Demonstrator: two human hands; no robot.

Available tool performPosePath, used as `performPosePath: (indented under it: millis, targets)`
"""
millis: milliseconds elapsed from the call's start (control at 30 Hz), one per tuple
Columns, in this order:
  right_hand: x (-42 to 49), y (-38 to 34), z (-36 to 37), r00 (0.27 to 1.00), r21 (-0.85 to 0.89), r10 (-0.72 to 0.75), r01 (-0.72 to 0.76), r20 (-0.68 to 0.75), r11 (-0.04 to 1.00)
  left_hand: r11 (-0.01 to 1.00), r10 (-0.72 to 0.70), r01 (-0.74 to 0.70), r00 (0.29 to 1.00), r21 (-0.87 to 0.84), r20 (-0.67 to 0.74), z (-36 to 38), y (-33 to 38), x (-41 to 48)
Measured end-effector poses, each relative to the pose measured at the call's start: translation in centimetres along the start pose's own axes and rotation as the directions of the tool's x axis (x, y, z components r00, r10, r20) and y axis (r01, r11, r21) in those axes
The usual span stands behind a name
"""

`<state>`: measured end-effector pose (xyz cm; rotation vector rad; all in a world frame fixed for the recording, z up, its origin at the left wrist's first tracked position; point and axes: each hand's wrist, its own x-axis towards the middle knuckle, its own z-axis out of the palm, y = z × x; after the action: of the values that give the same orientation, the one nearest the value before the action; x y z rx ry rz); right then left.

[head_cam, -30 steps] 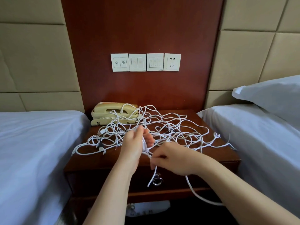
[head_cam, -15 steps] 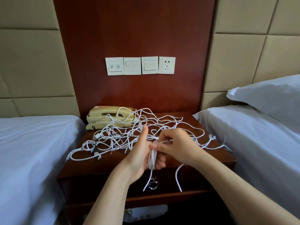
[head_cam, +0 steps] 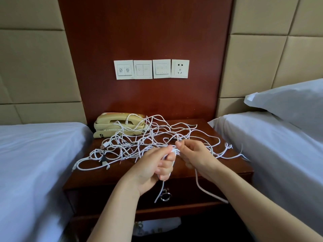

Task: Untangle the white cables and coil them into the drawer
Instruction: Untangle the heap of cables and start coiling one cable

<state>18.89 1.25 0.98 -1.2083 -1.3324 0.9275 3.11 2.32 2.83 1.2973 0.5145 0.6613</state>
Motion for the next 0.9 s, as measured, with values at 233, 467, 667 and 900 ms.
performPosePath:
  millis: [233,467,667,900]
  targets:
    - [-0.4,1.0,1.6,0.998,-0.341,-0.039,0.053,0.049,0.939,0.99,0.053,-0.071,0.988,-0.123,-0.146,-0.4,0.1,0.4]
    - [-0.7,0.0,2.5,0.995,-0.33,-0.101,0.1,0.013,0.939,0.989,0.029,-0.059,0.977,-0.137,-0.212,-1.0,-0.2,0.8]
    - [-1.0,-1.1,2.3,0.962,-0.39,-0.233,0.269,0.139,0.88,0.972,-0.035,0.003,0.991,-0.235,-0.132,-1.1,-0.2,0.4]
    - [-0.7,-1.6,1.7,0.929,-0.412,-0.334,0.371,0.162,0.832,0.967,-0.057,0.067,0.997,-0.244,0.047,-0.7,-0.1,0.2]
